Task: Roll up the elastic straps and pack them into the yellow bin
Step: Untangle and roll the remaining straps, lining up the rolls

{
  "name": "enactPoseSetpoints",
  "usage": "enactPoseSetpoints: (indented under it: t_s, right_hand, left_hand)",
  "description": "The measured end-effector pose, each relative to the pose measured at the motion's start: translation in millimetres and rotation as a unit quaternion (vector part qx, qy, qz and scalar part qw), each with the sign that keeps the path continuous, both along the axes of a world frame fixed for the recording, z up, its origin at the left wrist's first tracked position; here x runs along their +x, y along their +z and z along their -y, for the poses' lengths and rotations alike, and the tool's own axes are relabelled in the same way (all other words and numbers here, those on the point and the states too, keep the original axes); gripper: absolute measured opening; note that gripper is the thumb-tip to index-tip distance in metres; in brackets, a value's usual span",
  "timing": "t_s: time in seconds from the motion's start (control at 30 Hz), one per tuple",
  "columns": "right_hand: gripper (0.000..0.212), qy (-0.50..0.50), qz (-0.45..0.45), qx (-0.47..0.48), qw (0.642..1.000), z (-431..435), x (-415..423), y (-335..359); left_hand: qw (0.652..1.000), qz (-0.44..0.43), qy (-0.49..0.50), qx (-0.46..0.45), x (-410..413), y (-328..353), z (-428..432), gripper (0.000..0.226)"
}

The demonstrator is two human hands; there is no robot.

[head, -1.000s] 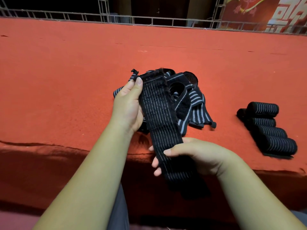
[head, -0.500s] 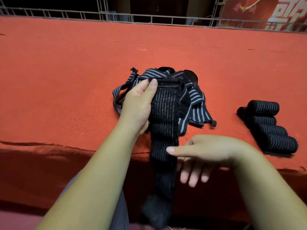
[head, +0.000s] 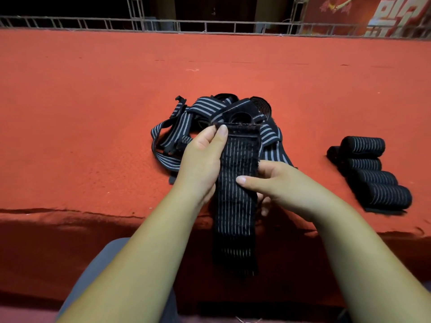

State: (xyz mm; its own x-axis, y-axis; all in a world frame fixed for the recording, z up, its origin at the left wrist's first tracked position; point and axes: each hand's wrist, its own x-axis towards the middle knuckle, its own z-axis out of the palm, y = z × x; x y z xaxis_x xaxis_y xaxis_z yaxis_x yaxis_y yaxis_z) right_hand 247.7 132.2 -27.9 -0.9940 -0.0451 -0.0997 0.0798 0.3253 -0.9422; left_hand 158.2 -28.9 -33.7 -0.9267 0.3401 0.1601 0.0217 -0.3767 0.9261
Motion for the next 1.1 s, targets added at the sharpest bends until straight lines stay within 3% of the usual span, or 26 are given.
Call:
enactPoseSetpoints:
  t_s: [0.17,0.23,0.33,0.77,1.1]
  right_hand:
    - [0.018,-0.132,-0.088,-0.09,0.983,-1,-4,7]
    - [0.007,-0.158,-0.128,-0.12,0.972,-4,-6,8]
    - [0.012,-0.187,-0.16,-0.124,0.961,-6,-8,6]
    - [0.015,-0.193,-0.183,-0.099,0.959,-5,-13,-3]
    - [0.017,-0.18,-0.181,-0.102,0.961,-9,-21,-12]
  left_hand:
    - [0.999,-0.009,-0.014,-0.036,1,-6,-1,0.024]
    - [0.998,-0.017,-0.026,-0.056,4,-6,-1,0.021]
    - [0.995,-0.049,-0.021,-0.081,4,-6,-1,0.02]
    - [0.983,-0.127,0.034,-0.125,2,-4,4,0.011]
    - [0.985,-0.119,0.021,-0.124,-1,-7,6,0.032]
